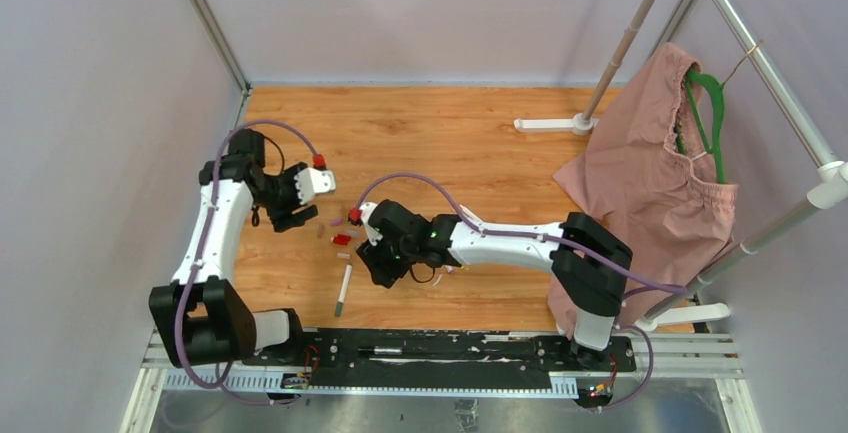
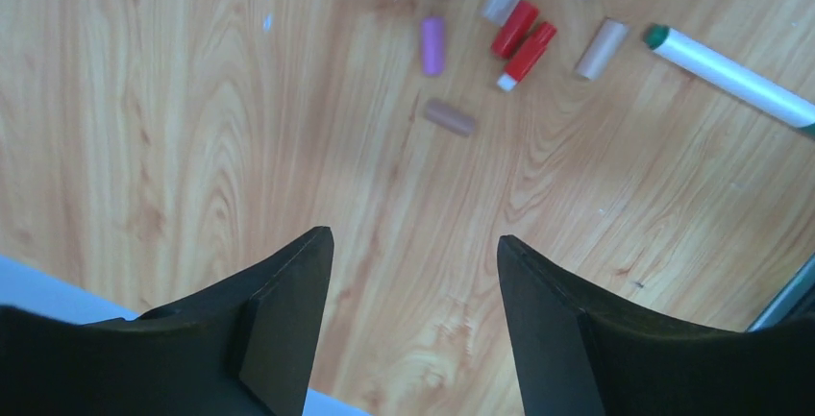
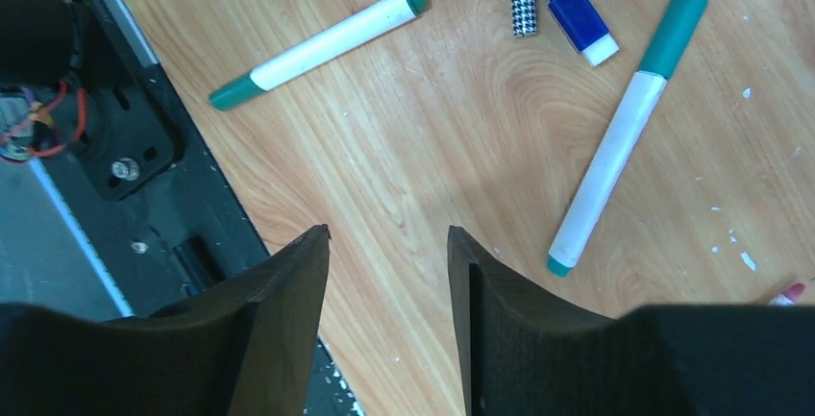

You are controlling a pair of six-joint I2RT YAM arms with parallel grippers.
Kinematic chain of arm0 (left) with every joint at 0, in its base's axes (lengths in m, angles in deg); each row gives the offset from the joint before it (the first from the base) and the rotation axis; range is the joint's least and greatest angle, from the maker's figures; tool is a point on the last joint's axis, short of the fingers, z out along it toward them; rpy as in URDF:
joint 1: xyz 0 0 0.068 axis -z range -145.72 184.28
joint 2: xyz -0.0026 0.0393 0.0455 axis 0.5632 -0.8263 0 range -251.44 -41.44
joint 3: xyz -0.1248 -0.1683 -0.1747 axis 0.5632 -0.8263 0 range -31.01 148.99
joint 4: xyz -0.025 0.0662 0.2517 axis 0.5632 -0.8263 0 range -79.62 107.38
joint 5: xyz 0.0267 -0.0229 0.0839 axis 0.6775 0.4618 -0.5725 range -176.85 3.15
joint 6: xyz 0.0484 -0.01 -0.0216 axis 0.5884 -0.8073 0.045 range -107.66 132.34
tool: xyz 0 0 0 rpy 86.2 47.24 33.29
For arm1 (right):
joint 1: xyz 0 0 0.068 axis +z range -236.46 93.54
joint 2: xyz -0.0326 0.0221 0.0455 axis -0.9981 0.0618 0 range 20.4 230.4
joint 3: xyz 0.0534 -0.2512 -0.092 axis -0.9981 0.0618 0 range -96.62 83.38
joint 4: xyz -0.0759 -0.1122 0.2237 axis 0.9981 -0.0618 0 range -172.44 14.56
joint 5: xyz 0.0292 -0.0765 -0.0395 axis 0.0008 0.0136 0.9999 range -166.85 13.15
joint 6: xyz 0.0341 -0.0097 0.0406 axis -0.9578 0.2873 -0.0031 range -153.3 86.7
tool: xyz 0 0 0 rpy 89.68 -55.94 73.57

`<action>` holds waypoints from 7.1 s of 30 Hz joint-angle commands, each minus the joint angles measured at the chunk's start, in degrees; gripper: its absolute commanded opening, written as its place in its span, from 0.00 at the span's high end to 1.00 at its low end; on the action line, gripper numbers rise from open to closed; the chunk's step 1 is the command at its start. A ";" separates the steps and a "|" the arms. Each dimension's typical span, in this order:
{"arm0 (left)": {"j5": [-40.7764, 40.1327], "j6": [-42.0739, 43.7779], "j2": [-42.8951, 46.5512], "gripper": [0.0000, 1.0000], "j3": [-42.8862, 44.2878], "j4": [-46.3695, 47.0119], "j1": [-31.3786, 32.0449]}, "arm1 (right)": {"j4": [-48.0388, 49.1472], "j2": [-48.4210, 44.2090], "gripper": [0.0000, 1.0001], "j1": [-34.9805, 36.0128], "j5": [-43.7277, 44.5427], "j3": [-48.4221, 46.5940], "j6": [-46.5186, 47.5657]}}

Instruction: Open the pen caps

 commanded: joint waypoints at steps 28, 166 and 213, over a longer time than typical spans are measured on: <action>11.88 -20.24 -12.97 0.31 9.31 -2.31 -23.12 | -10.84 22.13 0.40 4.65 -27.29 -23.04 67.96; -11.49 9.70 12.35 1.00 -7.25 15.36 34.33 | 32.95 -0.45 0.67 -17.94 -37.29 6.03 -25.77; -14.06 -10.98 -15.09 1.00 3.62 14.22 31.56 | 1.04 -24.38 1.00 -31.09 23.05 28.40 -4.48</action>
